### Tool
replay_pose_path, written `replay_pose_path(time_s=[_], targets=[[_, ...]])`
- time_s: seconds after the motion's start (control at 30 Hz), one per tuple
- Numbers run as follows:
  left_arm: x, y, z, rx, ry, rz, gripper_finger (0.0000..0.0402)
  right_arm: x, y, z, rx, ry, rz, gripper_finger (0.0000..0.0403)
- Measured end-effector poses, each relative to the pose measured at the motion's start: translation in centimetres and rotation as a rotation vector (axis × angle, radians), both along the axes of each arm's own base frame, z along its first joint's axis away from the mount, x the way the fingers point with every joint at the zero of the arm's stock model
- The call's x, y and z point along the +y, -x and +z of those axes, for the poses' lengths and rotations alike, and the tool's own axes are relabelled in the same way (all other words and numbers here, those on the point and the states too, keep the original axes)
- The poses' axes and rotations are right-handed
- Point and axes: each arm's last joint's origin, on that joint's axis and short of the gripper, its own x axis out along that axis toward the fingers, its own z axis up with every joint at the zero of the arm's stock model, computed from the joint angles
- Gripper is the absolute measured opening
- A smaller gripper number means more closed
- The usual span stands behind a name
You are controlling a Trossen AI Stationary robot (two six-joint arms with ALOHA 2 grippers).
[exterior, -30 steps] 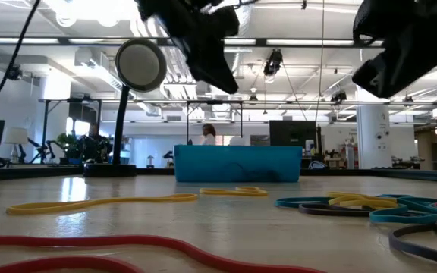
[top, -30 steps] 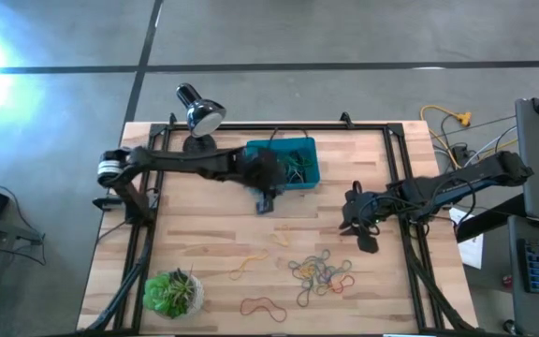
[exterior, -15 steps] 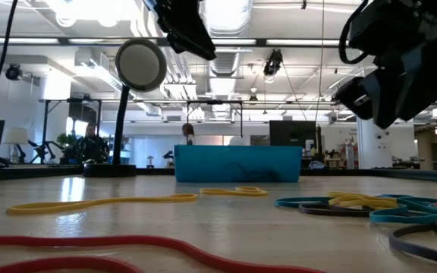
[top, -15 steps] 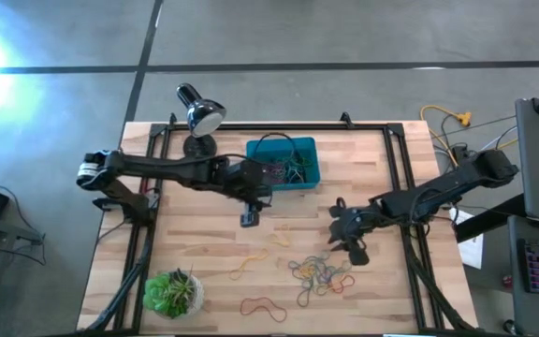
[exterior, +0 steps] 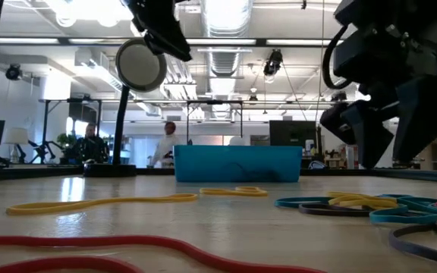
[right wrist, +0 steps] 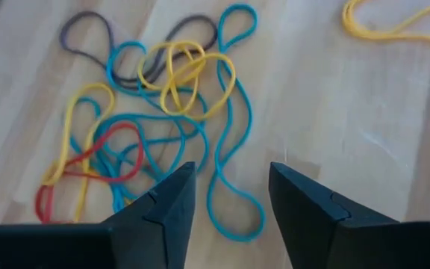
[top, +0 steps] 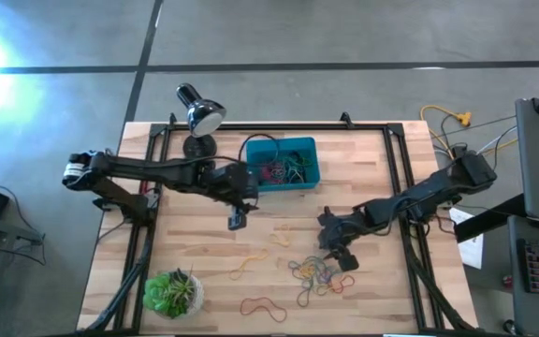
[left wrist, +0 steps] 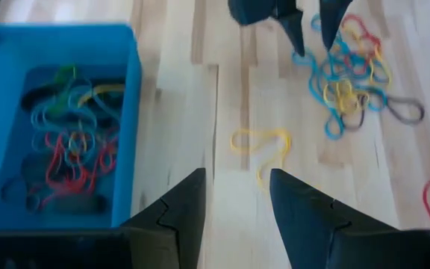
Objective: Pick and place rubber bands into bin
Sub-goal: Put the blue rubber band into the blue bin
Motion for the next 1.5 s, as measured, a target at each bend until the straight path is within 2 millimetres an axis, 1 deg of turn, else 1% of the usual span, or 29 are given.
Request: replay_pose_path(time_s=[0.13, 0.43, 0.57, 0.77, 1.03, 1.3, 1.5], targets=[[0.0, 0.4, 0.3, -0.009, 0.006, 0.018, 0.0134, 0.1, -0.3, -0.8, 0.013, 0.007, 0.004, 0.0161], [0.1, 0.9, 0.6, -0.006, -0.003, 0.027, 0.0134, 0.6, -0.8, -2.4, 0.051, 0.026, 0.028, 0.0150], [0.1, 1.0, 0.5, 0.001, -0.003, 0.028, 0.0134, 1.5, -1.0, -2.8, 0.044, 0.055, 0.048, 0.0145], [0.1, 1.0, 0.6, -0.001, -0.002, 0.029, 0.0134, 2.8, -0.8, -3.6, 0.039, 0.180, 0.007, 0.0132], [0.1, 1.0, 0.5, 0.001, -0.003, 0.029, 0.0134, 3.0, -0.7, -3.9, 0.054, 0.176, -0.058, 0.0088], [0.1, 1.0, 0.5, 0.001, -0.003, 0.029, 0.0134, 3.1, -0.6, -3.8, 0.071, 0.130, -0.033, 0.0015], [0.1, 1.0, 0.5, 0.001, -0.003, 0.029, 0.0134, 3.0, -0.3, -2.8, 0.056, 0.115, -0.029, 0.0008]])
